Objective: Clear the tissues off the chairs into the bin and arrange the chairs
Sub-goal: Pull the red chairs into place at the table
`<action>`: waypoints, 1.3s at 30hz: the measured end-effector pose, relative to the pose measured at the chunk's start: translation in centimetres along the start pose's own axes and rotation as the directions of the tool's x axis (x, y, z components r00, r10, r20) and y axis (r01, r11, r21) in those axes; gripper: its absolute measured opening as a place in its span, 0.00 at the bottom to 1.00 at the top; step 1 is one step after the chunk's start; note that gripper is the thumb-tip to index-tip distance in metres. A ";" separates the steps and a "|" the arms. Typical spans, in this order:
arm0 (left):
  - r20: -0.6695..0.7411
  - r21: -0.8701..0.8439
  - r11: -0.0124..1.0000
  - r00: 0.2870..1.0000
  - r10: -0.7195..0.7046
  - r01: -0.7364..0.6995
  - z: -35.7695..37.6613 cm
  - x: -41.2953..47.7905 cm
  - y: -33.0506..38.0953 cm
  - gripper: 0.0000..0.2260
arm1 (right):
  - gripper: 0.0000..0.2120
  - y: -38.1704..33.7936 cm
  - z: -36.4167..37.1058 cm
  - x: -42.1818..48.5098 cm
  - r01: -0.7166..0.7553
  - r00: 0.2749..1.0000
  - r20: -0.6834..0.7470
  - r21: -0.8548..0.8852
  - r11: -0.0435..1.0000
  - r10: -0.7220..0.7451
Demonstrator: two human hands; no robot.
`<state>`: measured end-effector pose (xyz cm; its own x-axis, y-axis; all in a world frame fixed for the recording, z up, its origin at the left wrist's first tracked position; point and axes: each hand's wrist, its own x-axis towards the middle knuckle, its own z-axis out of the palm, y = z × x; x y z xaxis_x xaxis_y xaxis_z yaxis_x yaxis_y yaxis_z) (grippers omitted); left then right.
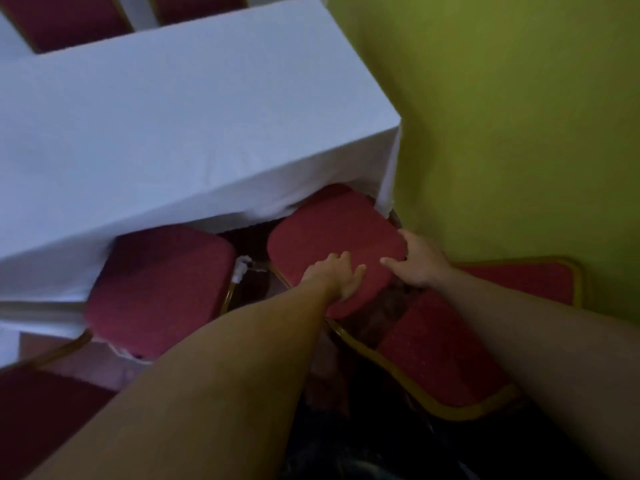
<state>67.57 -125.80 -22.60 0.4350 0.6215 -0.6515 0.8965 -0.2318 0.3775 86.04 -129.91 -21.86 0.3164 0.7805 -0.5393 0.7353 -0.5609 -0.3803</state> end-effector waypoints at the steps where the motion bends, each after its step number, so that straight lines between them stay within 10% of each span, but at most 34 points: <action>1: 0.004 -0.036 0.999 0.999 -0.038 0.038 0.8 0.2 -0.2 0.29 | 0.46 1.2 0.3 1.5 0.024 0.999 0.036 -0.010 1.000 -0.024; 10: 0.214 -0.237 0.936 0.954 -0.212 0.261 10.6 1.0 2.4 0.27 | 0.28 7.8 -3.3 6.3 0.176 0.960 0.273 -0.403 0.898 -0.066; 16: 0.425 -0.271 0.889 0.875 -0.233 0.369 16.4 0.5 5.6 0.29 | 0.45 16.4 -3.6 11.4 0.123 0.920 0.342 -0.718 0.685 0.193; 28: 0.640 -0.459 0.563 0.695 -0.327 0.688 22.4 0.7 9.4 0.34 | 0.39 16.9 -4.8 9.2 0.224 0.852 0.435 -0.805 0.549 0.292; 32: 0.633 -0.389 0.626 0.690 -0.352 0.676 21.7 0.1 9.6 0.32 | 0.59 21.7 -3.6 11.8 0.121 0.875 0.352 -0.824 0.553 0.333; 39: 0.630 -0.282 0.706 0.680 -0.374 0.650 17.2 -1.8 7.8 0.27 | 0.52 18.6 -2.4 8.5 0.064 0.872 0.352 -0.772 0.632 0.342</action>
<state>75.24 -141.67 -29.78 0.0131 0.0378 -0.9992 0.8918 0.4514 0.0287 103.85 -133.08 -31.67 0.3163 0.3916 -0.8641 0.9478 -0.0917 0.3054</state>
